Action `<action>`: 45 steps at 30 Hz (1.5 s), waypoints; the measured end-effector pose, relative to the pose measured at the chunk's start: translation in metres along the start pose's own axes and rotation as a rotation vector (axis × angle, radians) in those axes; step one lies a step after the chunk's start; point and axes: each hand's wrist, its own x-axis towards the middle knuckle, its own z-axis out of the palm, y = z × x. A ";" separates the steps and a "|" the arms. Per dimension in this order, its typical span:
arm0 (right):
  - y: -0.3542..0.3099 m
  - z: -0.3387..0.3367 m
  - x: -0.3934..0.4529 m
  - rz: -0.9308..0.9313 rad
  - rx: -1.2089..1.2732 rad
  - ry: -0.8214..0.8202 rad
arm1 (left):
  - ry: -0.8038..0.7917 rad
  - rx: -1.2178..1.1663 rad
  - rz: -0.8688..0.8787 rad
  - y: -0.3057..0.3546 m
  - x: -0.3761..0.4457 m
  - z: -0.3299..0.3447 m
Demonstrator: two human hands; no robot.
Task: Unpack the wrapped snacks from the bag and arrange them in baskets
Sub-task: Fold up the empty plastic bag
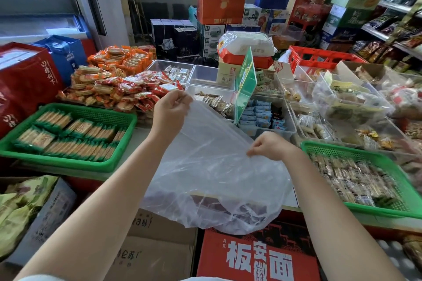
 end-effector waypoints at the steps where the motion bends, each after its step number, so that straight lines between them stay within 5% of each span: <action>1: 0.004 -0.002 0.000 0.059 -0.144 -0.055 | 0.001 0.011 0.005 0.000 0.001 0.000; 4: -0.003 -0.011 0.001 -0.003 -0.203 -0.020 | -0.091 0.075 0.056 0.005 0.005 0.003; 7: -0.048 -0.027 -0.020 -0.313 0.272 0.197 | -0.274 0.228 0.139 0.011 0.008 0.012; 10: -0.079 -0.031 -0.028 -0.490 0.401 0.223 | -0.323 0.251 0.163 0.019 0.005 0.021; 17: -0.053 -0.042 -0.031 -0.274 0.864 0.699 | -0.444 0.353 0.068 -0.002 -0.002 -0.010; 21: -0.035 -0.049 -0.029 -0.142 0.641 0.763 | -0.373 0.451 0.142 -0.007 -0.003 -0.014; 24: -0.049 -0.051 -0.033 -0.331 0.107 0.965 | -0.320 0.564 0.248 0.005 0.000 -0.003; 26: -0.072 -0.049 -0.036 -0.542 -0.080 0.888 | -0.322 0.634 0.335 0.020 0.000 0.007; 29: -0.088 -0.039 -0.037 -0.563 -0.103 0.621 | -0.319 0.682 0.427 0.035 -0.001 0.019; 35: -0.042 -0.050 -0.042 -0.316 0.089 0.836 | -0.312 0.747 0.399 0.013 -0.001 -0.015; 40: -0.017 -0.052 -0.040 -0.096 -0.037 0.757 | -0.282 0.764 0.380 0.004 -0.003 -0.029; 45: -0.075 -0.030 -0.043 -0.434 0.004 0.523 | -0.369 0.789 0.463 0.028 -0.006 0.007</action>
